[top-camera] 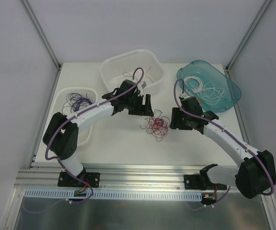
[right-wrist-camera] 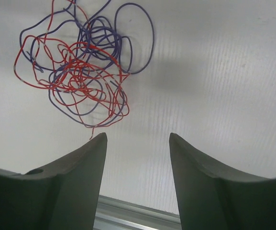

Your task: Untangle the cables

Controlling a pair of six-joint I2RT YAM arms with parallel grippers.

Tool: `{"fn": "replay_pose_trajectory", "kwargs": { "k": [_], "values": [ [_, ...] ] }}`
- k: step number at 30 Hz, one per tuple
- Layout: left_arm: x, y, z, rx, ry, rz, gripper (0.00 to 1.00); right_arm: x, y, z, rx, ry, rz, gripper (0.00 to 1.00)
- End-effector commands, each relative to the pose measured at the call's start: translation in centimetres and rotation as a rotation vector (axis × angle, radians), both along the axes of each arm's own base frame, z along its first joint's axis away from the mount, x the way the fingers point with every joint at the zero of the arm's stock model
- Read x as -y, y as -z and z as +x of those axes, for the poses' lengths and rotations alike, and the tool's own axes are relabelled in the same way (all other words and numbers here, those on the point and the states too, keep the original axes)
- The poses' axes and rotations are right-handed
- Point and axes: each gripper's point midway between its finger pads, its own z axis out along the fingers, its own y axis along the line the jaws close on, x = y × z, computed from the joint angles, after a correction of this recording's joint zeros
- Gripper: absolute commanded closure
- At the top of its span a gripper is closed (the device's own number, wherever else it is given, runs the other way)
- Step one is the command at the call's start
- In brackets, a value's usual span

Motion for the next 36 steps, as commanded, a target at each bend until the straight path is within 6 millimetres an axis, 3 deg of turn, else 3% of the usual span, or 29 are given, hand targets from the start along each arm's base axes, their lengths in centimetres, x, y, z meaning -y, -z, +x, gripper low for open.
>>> {"fn": "replay_pose_trajectory", "kwargs": {
  "k": [1, 12, 17, 23, 25, 27, 31, 36],
  "values": [
    [0.9, -0.5, -0.3, -0.107, -0.107, -0.021, 0.28, 0.9, -1.1, 1.3, 0.076, 0.121, 0.015, 0.41],
    [3.2, 2.9, -0.9, -0.296, -0.272, 0.021, 0.53, 1.4, -0.3, 1.5, 0.077, 0.161, -0.003, 0.35],
    [3.4, 4.9, -0.8, -0.345, -0.311, 0.049, 0.65, 1.1, 0.1, 1.7, 0.085, 0.155, 0.009, 0.35],
    [2.9, 5.0, 0.1, -0.307, -0.355, 0.069, 0.77, 0.3, 0.5, 1.9, 0.077, 0.134, 0.038, 0.35],
    [3.0, 4.9, 0.3, -0.301, -0.355, 0.067, 0.83, 0.0, 0.7, 1.9, 0.073, 0.124, 0.048, 0.35],
    [3.0, 4.8, 0.2, -0.291, -0.343, 0.069, 1.00, -0.5, 0.5, 2.2, 0.081, 0.114, 0.066, 0.35],
    [2.1, 3.6, -0.2, -0.242, -0.314, 0.075, 1.00, -1.7, 0.2, 2.9, 0.083, 0.085, 0.109, 0.35],
    [0.9, -0.3, -1.1, -0.105, -0.212, 0.054, 1.00, -4.3, 0.0, 4.3, 0.060, 0.051, 0.179, 0.35]
  ]
}}
